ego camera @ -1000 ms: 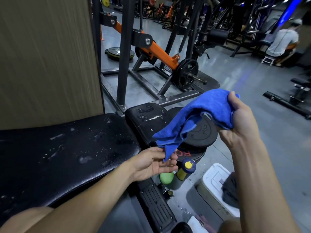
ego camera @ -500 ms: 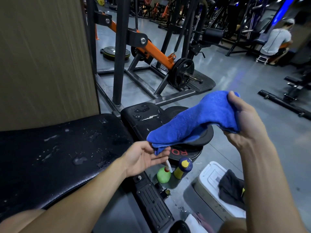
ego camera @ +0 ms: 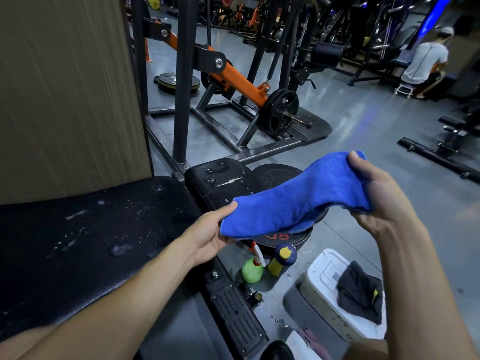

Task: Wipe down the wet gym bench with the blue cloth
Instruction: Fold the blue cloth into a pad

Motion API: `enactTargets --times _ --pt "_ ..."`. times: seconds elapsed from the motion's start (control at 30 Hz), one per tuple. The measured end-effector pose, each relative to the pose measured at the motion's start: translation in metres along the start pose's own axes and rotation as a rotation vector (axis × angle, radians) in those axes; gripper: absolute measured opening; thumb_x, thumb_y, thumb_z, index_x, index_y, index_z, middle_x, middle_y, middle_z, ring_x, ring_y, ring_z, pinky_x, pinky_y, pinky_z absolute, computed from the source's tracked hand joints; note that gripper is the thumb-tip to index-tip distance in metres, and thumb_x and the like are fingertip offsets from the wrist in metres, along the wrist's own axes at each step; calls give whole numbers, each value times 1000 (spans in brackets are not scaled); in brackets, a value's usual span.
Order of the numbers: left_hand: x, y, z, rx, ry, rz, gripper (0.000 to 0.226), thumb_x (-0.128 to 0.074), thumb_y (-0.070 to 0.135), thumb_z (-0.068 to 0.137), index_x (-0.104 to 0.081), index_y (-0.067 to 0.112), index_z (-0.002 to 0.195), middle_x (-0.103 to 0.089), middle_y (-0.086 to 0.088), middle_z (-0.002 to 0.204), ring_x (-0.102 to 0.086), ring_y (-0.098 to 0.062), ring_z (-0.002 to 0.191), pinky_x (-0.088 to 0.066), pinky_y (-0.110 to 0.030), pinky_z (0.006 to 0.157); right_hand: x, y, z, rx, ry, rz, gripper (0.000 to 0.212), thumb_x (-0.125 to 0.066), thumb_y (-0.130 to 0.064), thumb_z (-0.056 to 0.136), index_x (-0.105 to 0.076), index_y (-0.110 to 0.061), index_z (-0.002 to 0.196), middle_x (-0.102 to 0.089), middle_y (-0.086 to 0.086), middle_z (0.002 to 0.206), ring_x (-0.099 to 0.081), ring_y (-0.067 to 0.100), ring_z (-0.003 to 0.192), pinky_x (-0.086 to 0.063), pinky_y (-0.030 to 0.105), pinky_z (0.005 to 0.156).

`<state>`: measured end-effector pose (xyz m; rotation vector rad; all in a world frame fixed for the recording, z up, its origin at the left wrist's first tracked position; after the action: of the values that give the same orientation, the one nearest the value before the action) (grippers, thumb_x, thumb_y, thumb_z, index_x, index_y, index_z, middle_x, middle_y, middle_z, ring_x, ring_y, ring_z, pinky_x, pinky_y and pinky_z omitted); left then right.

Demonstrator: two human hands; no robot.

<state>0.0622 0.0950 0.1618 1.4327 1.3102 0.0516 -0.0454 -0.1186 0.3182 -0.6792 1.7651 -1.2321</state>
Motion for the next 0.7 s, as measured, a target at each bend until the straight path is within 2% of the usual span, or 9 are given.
enactTargets --times 0.07,0.17,0.23,0.3,0.37,0.47,0.53,0.7 --pt "-2 0 -2 29 -11 2 28 -57 30 94 -71 14 113 -76 -5 106 -74 -18 85 -60 -32 73 1 0 1 -4 26 28 29 -52 -25 102 -67 -4 88 -73 7 76 -73 17 67 -57 26 55" --pt "-7 -7 -5 82 -115 64 38 -61 31 90 -68 12 122 -71 -10 120 -71 -23 102 -56 -42 93 -2 2 3 14 39 68 26 -52 -25 102 -63 -4 91 -74 7 74 -73 17 66 -57 26 54" --pt "-10 -14 -6 104 -179 110 39 -63 27 89 -68 9 123 -69 -14 124 -69 -26 104 -52 -45 100 -7 3 3 28 43 87 25 -53 -24 102 -63 -5 90 -73 6 72 -72 16 64 -57 26 54" --pt "-12 -19 -6 132 -192 112 43 -65 24 88 -65 2 124 -68 -19 121 -70 -28 100 -56 -44 95 -12 4 4 38 32 83 25 -54 -25 101 -64 -4 91 -73 6 73 -72 16 65 -57 26 55" --pt "-13 -17 -5 140 -161 85 42 -64 21 89 -64 -1 124 -70 -20 115 -72 -27 93 -60 -40 82 -12 4 6 39 26 54 25 -55 -25 100 -65 -5 91 -73 6 74 -72 17 66 -58 27 57" --pt "-11 4 -4 86 20 75 21 -59 16 94 -67 7 110 -74 -9 91 -71 -18 73 -59 -29 63 6 6 11 51 50 -88 26 -57 -28 99 -67 -4 97 -75 8 85 -74 20 77 -60 30 63" --pt "-5 24 -4 -11 166 116 11 -60 13 93 -68 10 100 -73 -7 85 -69 -17 70 -57 -29 64 24 12 16 33 88 -227 29 -60 -29 98 -67 -2 105 -75 12 95 -74 23 83 -60 34 70" --pt "-3 57 -10 -271 369 424 4 -66 11 88 -70 12 89 -71 -6 81 -66 -14 63 -54 -27 52 46 47 24 -122 151 -383 27 -59 -24 99 -69 1 94 -77 14 83 -74 19 66 -60 28 54"
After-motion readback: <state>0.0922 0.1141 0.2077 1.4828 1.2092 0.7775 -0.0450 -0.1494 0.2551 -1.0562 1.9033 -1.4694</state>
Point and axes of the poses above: each hand's wrist, its own z-axis towards the middle knuckle, its own x-axis out of the back of the hand, y = z × x, the point moved 1 cm from there along z, towards the middle knuckle
